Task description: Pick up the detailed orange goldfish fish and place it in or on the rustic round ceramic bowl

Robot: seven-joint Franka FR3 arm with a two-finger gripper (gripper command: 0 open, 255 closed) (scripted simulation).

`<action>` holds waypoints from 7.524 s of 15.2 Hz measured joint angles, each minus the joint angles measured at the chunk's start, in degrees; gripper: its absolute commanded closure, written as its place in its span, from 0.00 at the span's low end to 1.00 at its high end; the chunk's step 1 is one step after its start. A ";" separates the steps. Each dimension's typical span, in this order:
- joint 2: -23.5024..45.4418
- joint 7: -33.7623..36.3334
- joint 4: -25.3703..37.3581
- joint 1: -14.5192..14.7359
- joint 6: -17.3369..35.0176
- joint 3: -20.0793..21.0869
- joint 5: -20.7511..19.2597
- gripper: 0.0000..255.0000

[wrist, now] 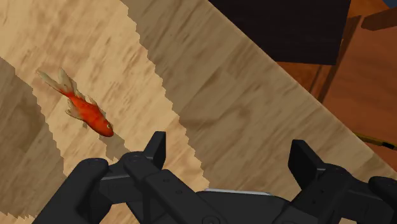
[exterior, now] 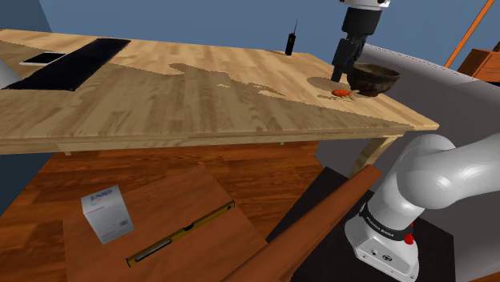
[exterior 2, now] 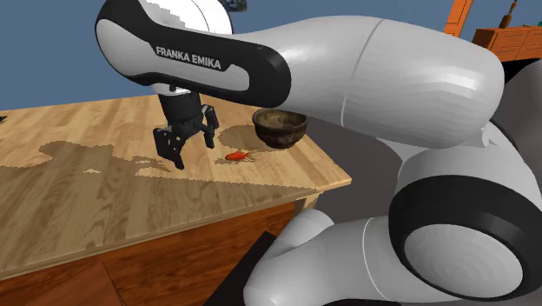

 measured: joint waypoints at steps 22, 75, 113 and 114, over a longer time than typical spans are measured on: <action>-1.21 -49.81 -8.33 9.32 13.30 -27.80 -19.15 0.00; 8.14 -54.78 22.37 12.20 -7.68 -25.07 -14.72 1.00; 10.78 -70.73 20.35 11.69 3.02 -43.73 -22.03 0.00; 10.78 -70.73 20.35 11.69 3.02 -43.73 -22.03 0.00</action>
